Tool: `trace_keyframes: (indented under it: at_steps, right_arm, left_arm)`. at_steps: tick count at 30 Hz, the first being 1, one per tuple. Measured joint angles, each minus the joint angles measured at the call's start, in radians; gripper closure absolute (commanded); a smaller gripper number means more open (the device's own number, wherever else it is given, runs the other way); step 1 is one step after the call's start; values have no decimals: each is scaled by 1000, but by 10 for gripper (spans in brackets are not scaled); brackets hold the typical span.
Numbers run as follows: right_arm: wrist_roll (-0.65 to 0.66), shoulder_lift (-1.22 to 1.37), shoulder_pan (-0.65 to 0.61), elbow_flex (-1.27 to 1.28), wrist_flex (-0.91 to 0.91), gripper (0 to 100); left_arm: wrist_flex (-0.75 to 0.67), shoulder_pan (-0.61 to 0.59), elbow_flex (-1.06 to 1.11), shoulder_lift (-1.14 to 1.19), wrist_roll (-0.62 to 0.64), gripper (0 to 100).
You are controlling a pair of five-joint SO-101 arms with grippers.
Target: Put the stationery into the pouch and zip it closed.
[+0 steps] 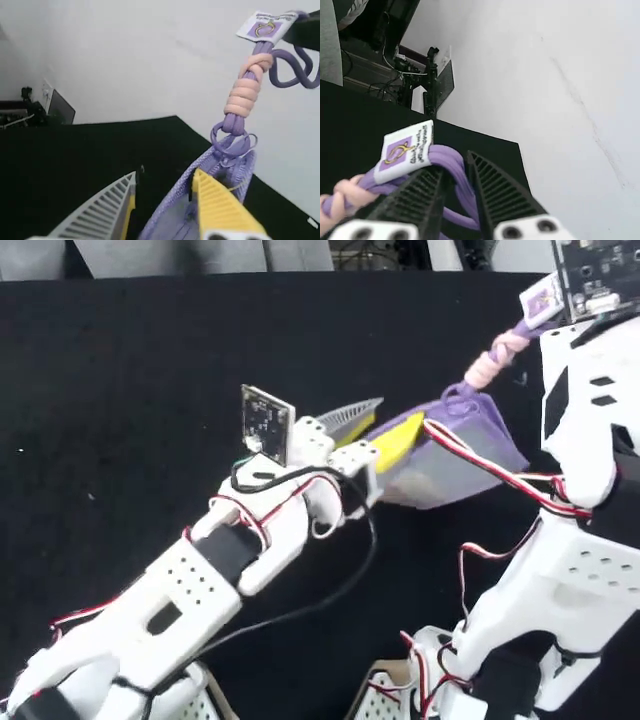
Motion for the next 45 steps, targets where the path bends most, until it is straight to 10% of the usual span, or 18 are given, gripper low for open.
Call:
trace_keyframes:
  at_steps: [16, 26, 36, 45]
  right_arm:
    - [-12, 0, 0, 0, -3, 987]
    - [-259, 0, 0, 0, -143, 987]
    - [-749, 9, 173, 3, -206, 987]
    - [-776, 8, 115, 3, -391, 987]
  left_arm:
    - [557, -311, -265, -299, -95, 751]
    - [847, -511, -170, -319, -252, 751]
    - [623, -322, 262, -318, -253, 751]
    - [239, -333, 546, -319, -262, 751]
